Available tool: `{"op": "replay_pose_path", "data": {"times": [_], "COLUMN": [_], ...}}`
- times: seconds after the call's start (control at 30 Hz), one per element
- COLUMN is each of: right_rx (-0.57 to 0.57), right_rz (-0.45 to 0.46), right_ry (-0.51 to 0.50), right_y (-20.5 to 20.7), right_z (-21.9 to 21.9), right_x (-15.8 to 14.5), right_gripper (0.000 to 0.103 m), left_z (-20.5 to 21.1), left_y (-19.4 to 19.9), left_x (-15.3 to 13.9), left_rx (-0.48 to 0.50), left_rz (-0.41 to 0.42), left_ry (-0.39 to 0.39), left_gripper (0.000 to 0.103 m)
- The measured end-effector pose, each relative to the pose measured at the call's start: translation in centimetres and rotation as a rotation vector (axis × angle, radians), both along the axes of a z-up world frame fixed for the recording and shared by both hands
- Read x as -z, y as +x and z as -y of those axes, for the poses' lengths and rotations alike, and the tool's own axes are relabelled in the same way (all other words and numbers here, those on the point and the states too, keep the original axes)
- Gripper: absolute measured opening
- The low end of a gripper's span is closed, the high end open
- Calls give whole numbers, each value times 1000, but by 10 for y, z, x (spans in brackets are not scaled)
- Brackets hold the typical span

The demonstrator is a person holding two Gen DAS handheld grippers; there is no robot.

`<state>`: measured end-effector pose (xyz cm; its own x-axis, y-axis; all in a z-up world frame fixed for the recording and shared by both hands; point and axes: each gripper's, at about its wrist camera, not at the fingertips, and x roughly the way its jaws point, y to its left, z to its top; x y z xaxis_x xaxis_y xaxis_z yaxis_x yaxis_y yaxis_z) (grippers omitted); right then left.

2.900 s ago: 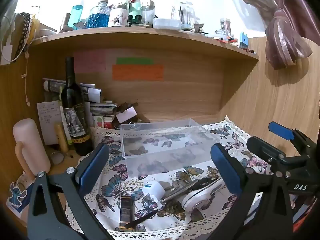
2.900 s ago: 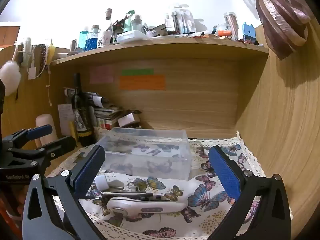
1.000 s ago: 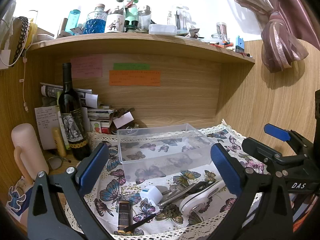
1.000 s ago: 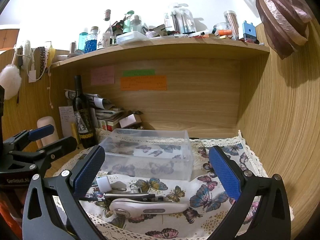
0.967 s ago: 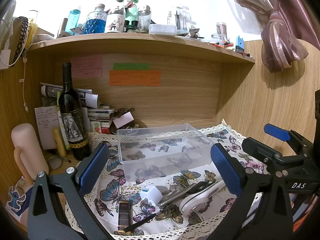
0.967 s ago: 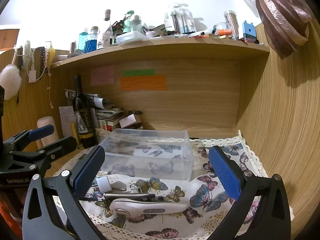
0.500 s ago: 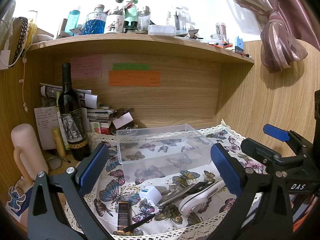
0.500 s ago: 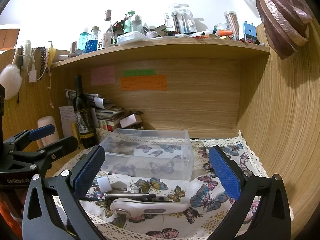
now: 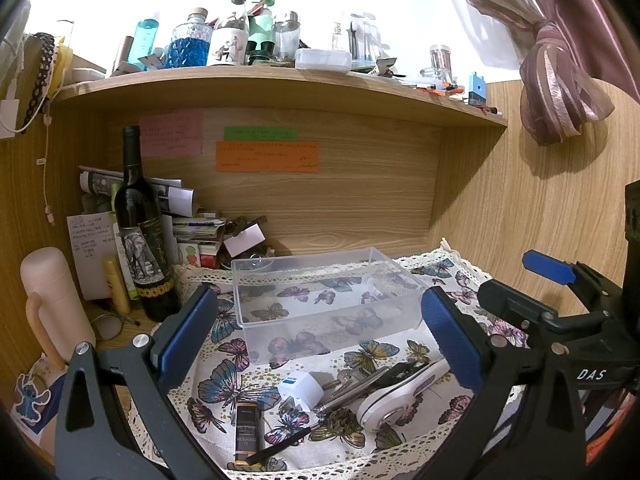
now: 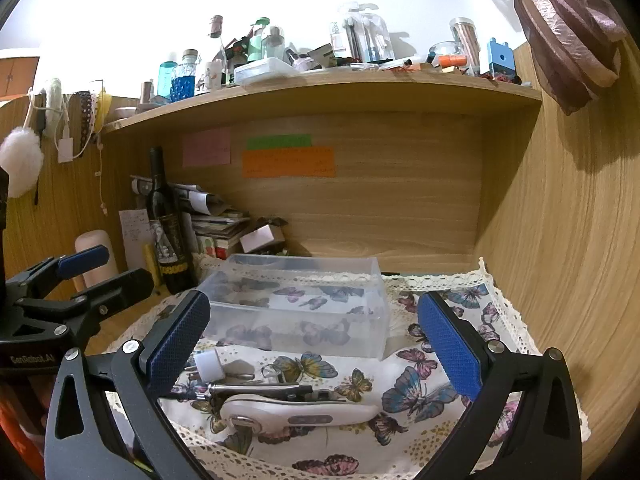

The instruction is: Organize rigid objects

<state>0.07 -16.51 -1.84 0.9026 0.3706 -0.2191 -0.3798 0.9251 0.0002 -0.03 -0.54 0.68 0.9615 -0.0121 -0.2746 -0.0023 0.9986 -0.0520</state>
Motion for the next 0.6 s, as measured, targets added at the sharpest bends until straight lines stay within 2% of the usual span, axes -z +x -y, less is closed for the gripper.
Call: {"op": "replay_pose_path", "data": {"times": [0.3, 0.4, 0.47, 0.6], "right_rx": [-42, -67, -83, -105], "right_rz": [-6, -55, -94, -180], "right_ry": [11, -11, -24, -81], "right_y": [6, 14, 19, 29], "right_z": [-8, -16, -20, -34], "right_x": [7, 18, 27, 53], "right_gripper": [103, 103, 103, 102], "left_z": [-7, -19, -28, -49], "left_y": [1, 1, 3, 4], "left_x": [5, 13, 19, 35], "left_rx": [-28, -51, -65, -71], "left_rz": [-22, -45, -79, -151], "left_ry": [-19, -24, -28, -81], "left_gripper": [103, 100, 92, 90]}}
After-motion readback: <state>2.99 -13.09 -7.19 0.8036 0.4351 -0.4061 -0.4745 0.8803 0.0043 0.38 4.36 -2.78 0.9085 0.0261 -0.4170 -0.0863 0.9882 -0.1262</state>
